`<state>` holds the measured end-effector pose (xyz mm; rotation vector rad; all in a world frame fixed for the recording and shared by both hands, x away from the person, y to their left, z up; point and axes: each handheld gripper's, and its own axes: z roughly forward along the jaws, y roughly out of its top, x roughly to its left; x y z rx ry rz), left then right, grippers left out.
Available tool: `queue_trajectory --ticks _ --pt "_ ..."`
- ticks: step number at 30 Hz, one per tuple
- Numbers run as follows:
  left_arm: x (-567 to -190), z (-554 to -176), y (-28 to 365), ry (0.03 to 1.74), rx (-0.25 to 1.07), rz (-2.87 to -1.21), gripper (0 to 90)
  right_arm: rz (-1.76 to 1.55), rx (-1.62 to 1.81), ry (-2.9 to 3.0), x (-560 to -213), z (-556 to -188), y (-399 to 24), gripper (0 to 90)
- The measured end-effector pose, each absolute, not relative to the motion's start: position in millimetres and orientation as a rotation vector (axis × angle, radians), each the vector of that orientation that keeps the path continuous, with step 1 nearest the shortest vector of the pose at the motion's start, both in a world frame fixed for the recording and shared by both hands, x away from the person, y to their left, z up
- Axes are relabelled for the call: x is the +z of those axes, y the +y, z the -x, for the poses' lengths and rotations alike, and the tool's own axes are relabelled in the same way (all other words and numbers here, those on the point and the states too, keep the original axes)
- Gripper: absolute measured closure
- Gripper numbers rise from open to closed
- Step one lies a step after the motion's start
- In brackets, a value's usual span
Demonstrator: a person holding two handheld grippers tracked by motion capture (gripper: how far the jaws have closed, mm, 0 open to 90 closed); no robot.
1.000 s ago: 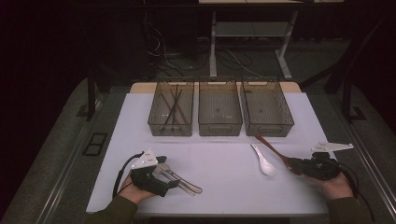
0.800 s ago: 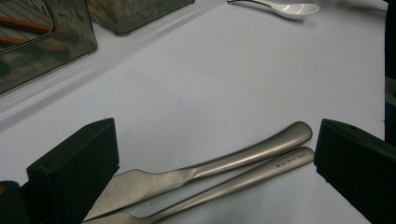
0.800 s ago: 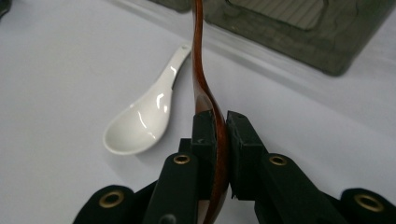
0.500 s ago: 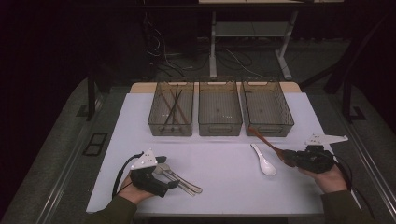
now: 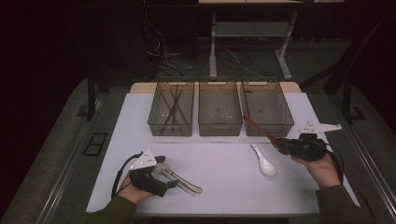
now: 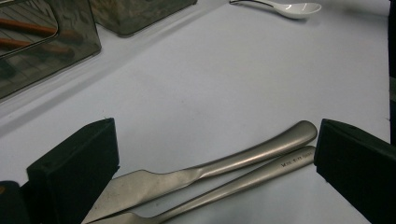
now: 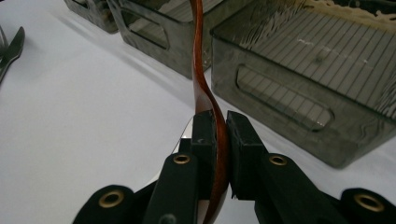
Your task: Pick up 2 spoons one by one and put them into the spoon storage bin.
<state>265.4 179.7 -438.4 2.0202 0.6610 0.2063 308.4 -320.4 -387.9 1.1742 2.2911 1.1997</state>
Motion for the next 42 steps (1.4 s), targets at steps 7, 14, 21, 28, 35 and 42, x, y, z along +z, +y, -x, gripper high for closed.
queue_trajectory --ticks 7,14,21,28,35,42 --pt "-439 -267 177 0.657 0.196 -2.021 0.0 -1.161 1.201 2.282 -381 -320 -310 81.6" --pt "-439 -267 174 0.642 0.189 -2.028 0.0 -1.150 1.217 2.278 -378 -331 -300 81.6" --pt "-439 -267 173 0.639 0.186 -2.029 0.0 -1.156 1.223 2.283 -375 -343 -290 81.6" --pt "-439 -267 174 0.640 0.185 -2.027 0.0 -1.149 1.240 2.264 -371 -352 -282 81.6" --pt "-440 -266 173 0.637 0.180 -2.024 0.0 -1.139 1.269 2.271 -367 -366 -266 81.6" --pt "-440 -267 174 0.641 0.181 -2.020 0.0 -1.119 1.264 2.266 -364 -379 -248 81.6"
